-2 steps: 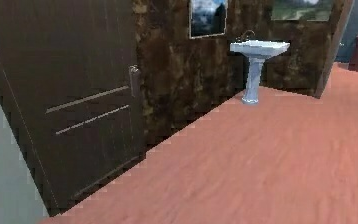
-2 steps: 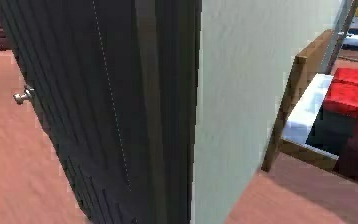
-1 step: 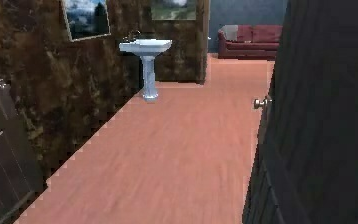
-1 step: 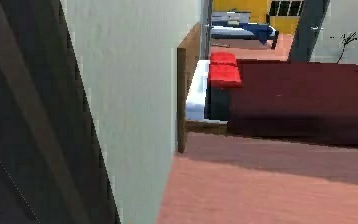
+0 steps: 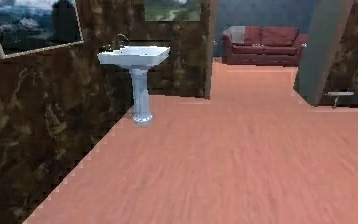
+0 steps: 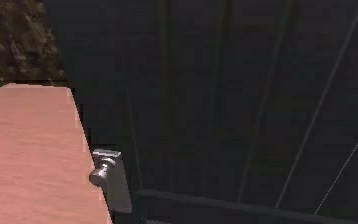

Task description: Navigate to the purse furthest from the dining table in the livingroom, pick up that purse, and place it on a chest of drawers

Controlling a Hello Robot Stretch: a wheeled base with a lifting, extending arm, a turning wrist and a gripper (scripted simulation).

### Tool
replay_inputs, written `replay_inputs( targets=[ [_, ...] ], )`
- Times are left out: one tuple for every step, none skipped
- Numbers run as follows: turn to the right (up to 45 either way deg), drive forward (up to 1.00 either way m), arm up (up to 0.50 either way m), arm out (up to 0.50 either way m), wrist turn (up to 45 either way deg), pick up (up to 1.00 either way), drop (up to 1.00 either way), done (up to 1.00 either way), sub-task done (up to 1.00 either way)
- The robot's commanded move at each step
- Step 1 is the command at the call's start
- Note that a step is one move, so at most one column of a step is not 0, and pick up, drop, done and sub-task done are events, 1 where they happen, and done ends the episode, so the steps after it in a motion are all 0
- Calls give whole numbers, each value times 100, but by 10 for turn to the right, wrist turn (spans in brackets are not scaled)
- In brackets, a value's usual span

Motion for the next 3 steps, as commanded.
replay_inputs(
  targets=[
    [-150,0,0,0,0,0,0,0,0],
    [0,45,0,0,0,0,0,0,0],
    [450,0,0,0,0,0,0,0,0]
  ],
)
